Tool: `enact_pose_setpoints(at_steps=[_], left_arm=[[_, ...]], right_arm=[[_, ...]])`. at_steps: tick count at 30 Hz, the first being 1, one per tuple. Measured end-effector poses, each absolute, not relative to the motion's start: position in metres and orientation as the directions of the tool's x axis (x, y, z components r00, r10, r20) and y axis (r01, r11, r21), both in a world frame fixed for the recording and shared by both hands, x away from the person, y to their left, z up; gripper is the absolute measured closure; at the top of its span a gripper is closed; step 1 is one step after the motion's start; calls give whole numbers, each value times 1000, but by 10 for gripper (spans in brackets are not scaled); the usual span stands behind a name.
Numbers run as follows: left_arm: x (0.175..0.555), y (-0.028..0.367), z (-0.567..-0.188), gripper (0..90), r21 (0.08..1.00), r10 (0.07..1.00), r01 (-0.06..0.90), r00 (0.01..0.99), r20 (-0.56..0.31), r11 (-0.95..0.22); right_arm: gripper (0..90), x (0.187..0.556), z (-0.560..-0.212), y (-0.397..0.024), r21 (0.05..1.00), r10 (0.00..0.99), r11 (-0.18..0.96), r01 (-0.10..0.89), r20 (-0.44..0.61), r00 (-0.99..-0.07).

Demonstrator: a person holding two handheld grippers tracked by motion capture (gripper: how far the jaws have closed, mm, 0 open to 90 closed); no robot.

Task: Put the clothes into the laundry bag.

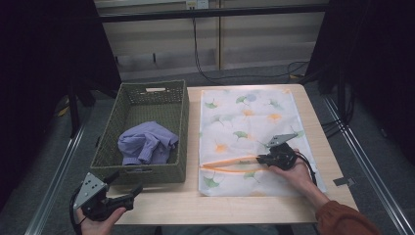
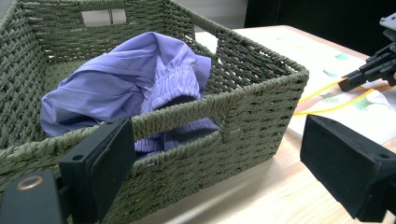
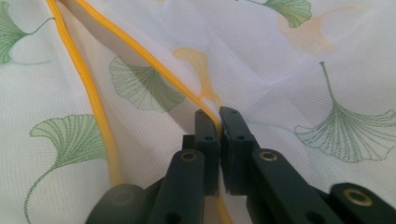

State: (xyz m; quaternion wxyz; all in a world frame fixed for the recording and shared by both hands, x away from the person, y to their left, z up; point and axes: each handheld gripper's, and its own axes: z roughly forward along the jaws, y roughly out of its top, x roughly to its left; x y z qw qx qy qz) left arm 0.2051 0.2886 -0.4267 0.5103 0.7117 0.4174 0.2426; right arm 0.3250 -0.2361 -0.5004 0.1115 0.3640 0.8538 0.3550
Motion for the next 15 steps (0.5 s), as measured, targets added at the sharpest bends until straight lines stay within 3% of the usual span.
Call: enact_pose_setpoints(at_steps=[15], left_arm=[[205, 289, -427, 101, 929, 846, 348, 527, -84, -124]], right_arm=[[896, 323, -491, -241, 733, 703, 418, 537, 113, -702]])
